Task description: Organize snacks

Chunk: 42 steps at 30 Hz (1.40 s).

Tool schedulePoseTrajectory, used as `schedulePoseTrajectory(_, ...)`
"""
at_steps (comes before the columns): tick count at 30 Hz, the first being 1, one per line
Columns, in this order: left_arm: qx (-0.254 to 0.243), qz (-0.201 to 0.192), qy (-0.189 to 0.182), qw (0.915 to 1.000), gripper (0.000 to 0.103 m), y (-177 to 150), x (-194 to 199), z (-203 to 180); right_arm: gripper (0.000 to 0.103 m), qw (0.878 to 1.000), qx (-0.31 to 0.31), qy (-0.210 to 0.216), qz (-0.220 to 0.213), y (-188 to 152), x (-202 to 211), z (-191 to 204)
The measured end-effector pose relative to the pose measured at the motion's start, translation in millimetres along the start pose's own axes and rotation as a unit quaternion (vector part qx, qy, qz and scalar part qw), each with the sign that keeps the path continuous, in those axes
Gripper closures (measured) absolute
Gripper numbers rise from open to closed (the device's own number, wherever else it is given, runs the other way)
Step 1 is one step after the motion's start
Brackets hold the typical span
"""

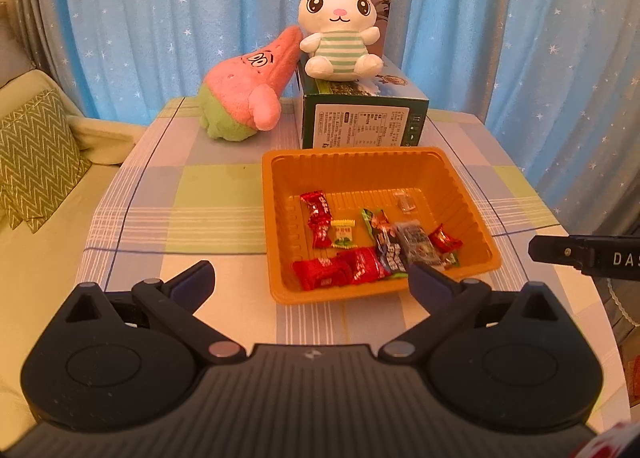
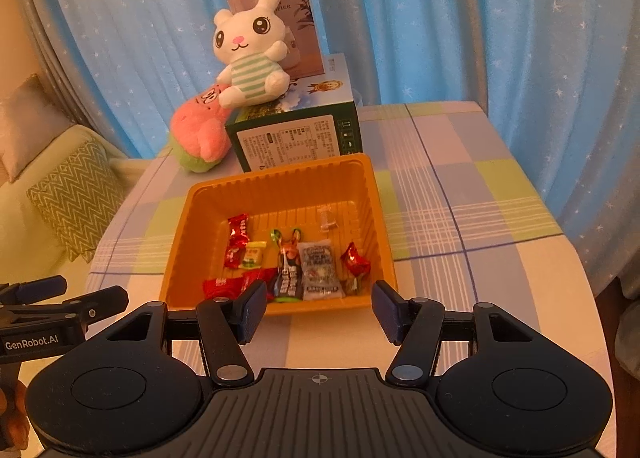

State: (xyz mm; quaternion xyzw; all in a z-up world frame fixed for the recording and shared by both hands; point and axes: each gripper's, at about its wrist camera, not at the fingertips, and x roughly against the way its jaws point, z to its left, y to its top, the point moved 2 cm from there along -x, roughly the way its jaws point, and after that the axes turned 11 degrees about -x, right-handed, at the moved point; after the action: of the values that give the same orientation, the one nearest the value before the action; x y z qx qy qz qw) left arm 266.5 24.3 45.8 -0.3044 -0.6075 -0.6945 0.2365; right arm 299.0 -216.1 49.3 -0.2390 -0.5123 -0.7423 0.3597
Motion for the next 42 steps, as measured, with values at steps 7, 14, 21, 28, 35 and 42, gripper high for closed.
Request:
schedulePoseTrajectory(7,0.006,-0.005,0.014,0.9999,0.001,-28,41,-13,0.045,1.0,-0.011,0.004,-0.007,-29,39,2)
schedulePoseTrajectory(14,0.018,-0.014,0.027,0.9994,0.001,-57,81,-20,0.045,1.0,-0.007,0.0,-0.022,-64,77,5)
schedulePoseTrajectory(21,0.002,-0.028,0.053,0.9982,0.001,-78,116,-34,0.045,0.999,-0.002,-0.004,-0.04,-96,111,5)
schedulePoseTrajectory(28,0.013,-0.035,0.043,0.9984,0.001,-94,140,-40,0.045,0.999,0.006,-0.004,-0.051,-122,139,8)
schedulePoseTrajectory(35,0.013,-0.044,0.041,0.9981,0.0,-103,160,-45,0.045,0.998,0.016,-0.006,-0.066,-139,164,12)
schedulePoseTrajectory(42,0.009,-0.051,0.031,0.9981,0.0,-113,177,-51,0.045,0.997,0.018,-0.003,-0.072,-150,184,15)
